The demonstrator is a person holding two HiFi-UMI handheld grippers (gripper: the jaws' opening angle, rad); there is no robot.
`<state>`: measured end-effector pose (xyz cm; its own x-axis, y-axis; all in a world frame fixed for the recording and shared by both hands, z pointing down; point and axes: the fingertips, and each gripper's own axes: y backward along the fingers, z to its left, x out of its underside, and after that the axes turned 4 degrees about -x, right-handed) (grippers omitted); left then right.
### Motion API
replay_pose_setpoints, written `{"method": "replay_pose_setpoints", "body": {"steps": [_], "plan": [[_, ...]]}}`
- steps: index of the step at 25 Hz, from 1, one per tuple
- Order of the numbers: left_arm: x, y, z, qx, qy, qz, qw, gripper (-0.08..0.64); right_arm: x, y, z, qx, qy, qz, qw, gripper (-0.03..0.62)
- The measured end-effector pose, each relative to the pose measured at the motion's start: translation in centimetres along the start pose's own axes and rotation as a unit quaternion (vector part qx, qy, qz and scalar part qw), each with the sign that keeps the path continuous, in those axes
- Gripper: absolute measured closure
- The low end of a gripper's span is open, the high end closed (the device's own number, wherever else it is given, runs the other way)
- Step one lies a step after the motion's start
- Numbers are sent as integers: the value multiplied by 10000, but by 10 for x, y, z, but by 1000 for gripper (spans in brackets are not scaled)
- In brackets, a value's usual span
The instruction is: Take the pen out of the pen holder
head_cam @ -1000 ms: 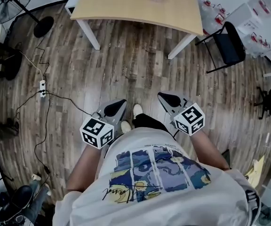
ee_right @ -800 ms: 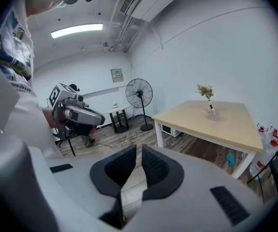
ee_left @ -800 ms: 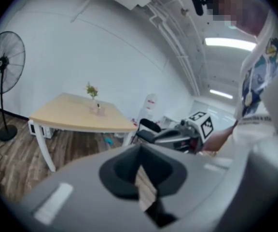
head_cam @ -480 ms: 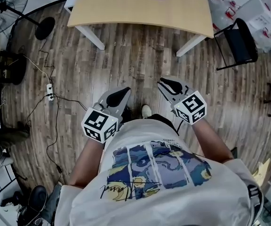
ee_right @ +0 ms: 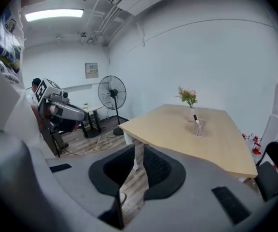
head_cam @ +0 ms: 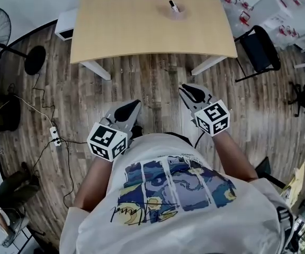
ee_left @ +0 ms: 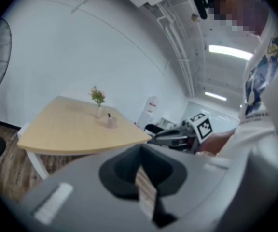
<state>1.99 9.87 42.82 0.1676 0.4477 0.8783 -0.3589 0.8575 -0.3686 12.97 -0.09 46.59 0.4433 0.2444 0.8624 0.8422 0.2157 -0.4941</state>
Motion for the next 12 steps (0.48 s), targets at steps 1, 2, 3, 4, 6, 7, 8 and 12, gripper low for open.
{"method": "replay_pose_setpoints", "body": {"steps": [1, 2, 3, 4, 6, 7, 8, 12], "plan": [[-9, 3, 14, 71, -57, -2, 10000, 551, -9, -13, -4, 120, -29, 4, 9999, 538], [-17, 6, 28, 149, -118, -1, 9998, 551, -18, -25, -10, 254, -41, 1, 9997, 538], [-23, 8, 42, 234, -186, 7, 9996, 551, -28, -37, -16, 407, -39, -10, 9992, 538], [-27, 10, 55, 318, -252, 28, 9992, 551, -36, -48, -24, 570, -30, -23, 9984, 538], [-31, 12, 81, 455, -333, 113, 9983, 551, -50, -69, -39, 870, -20, -36, 9962, 538], [-31, 12, 95, 497, -329, 167, 9981, 551, -55, -79, -47, 999, -28, -22, 9950, 538], [-31, 11, 107, 523, -295, 210, 9980, 552, -60, -88, -54, 1112, -43, 6, 9938, 538], [-42, 2, 137, 610, -105, 168, 9979, 552, -73, -117, -87, 1450, -131, 116, 9893, 530]]}}
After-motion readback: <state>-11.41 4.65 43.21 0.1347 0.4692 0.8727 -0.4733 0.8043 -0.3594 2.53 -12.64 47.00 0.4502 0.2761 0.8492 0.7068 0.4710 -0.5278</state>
